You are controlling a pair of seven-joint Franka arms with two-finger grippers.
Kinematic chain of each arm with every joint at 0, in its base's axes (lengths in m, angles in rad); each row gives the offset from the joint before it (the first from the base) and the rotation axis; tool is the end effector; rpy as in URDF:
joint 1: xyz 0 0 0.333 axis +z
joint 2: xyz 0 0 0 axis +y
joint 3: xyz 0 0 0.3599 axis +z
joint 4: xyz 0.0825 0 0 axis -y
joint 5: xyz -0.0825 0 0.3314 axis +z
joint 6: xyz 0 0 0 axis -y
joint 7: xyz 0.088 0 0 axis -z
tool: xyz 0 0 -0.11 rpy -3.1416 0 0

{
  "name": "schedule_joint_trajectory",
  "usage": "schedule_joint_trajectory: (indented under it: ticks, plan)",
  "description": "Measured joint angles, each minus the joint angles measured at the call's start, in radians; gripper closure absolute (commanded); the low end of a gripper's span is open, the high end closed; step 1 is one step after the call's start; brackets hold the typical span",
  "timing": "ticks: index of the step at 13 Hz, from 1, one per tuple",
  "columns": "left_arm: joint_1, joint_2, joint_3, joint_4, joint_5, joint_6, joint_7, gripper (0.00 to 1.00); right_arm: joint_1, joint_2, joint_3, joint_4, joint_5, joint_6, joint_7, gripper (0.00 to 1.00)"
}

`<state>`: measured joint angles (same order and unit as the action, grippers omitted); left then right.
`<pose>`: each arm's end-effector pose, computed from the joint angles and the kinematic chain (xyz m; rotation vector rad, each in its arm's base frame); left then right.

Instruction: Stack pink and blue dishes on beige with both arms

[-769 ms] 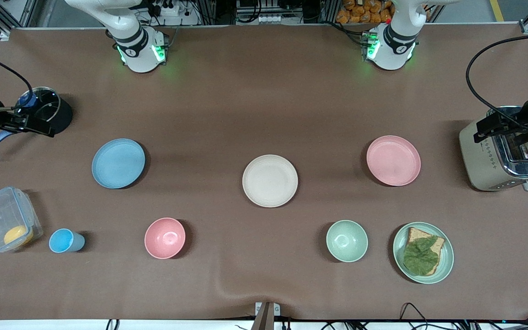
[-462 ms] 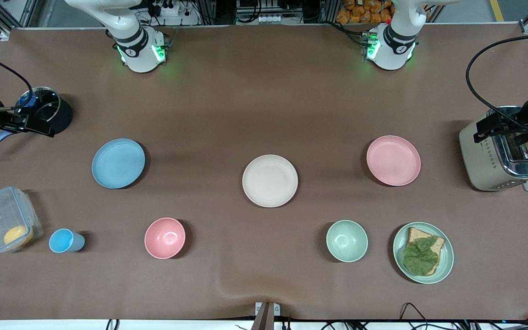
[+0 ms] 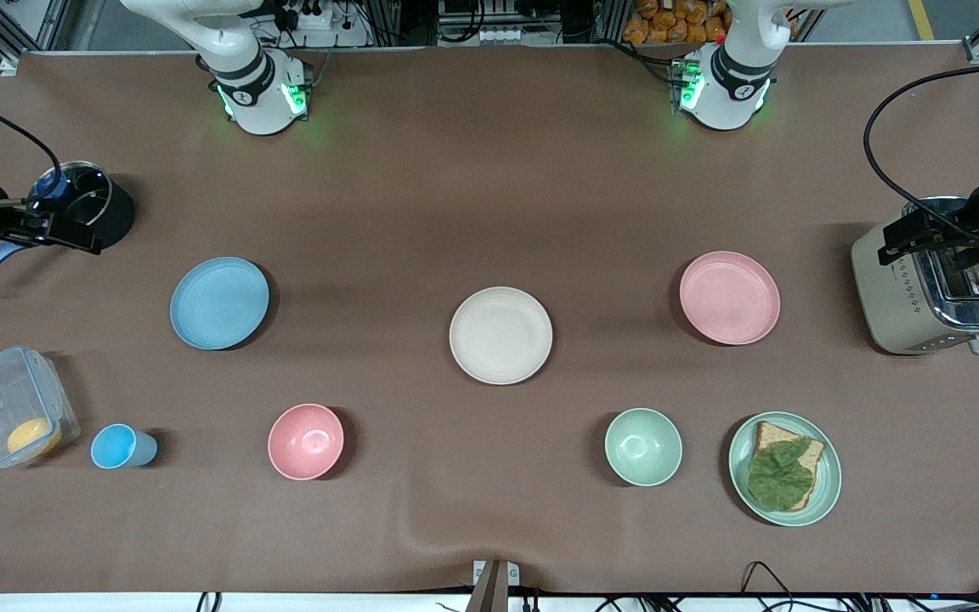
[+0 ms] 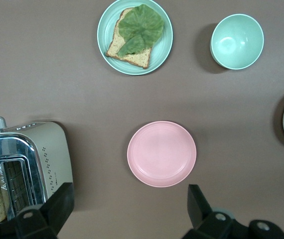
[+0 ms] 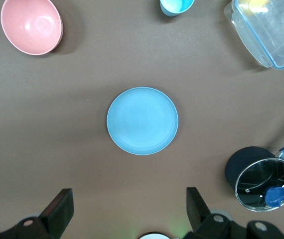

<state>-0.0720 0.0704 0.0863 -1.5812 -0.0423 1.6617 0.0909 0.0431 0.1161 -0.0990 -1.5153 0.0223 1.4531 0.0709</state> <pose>0.5337 0.0014 0.6328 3.1040 -0.1137 0.0190 0.5259 -0.0231 0.6196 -3.1135 0.1972 0.2781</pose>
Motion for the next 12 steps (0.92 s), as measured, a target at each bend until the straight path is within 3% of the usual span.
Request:
schedule_joint_trajectory:
  ticks: [12]
  plan:
    - [0.007, 0.021, 0.0, 0.0, 0.0, -0.001, 0.0, 0.0, -0.011, 0.006, -0.002, 0.0, 0.0, -0.008, 0.0, 0.0]
